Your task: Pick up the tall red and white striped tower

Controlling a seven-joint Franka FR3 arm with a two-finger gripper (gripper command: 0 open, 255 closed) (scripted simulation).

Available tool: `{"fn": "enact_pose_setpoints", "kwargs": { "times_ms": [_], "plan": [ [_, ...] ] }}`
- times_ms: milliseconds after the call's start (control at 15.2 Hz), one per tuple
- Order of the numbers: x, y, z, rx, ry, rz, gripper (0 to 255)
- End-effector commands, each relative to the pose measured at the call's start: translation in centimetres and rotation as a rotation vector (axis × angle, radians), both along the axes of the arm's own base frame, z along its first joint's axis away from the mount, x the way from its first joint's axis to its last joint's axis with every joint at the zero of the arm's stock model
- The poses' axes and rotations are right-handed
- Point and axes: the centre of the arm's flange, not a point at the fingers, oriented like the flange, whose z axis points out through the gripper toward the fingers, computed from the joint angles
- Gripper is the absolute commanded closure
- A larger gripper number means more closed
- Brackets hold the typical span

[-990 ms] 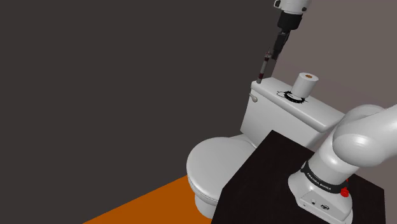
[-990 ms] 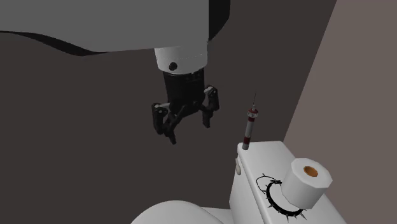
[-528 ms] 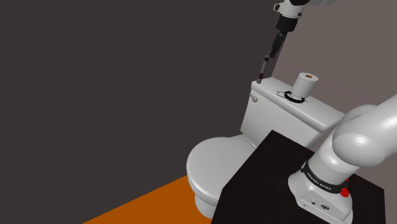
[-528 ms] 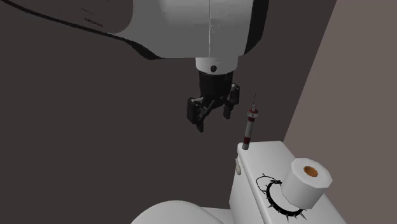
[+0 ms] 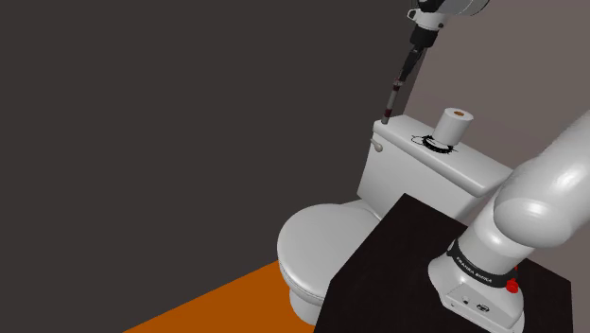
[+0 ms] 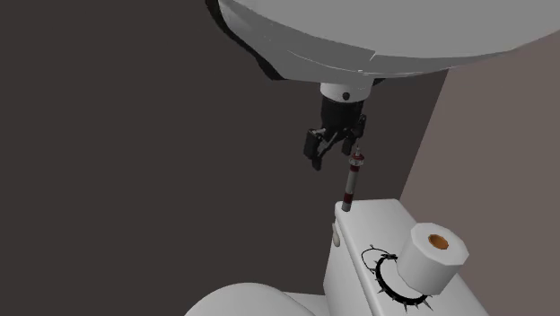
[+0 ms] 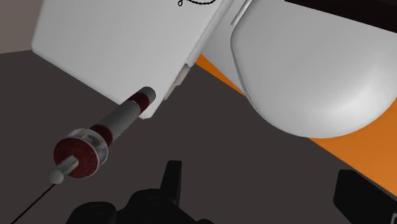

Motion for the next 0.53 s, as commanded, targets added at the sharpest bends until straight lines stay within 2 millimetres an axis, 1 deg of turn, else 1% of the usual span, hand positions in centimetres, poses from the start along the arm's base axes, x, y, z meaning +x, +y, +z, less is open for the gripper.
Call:
{"fn": "enact_pose_setpoints", "kwargs": {
  "times_ms": [0,462],
  "plan": [
    [0.8,-2.6,-0.4,-0.001,-0.014,0.004,0],
    [3.9,-11.0,-1.6,0.002,-0.06,0.012,0]
  ]
}}
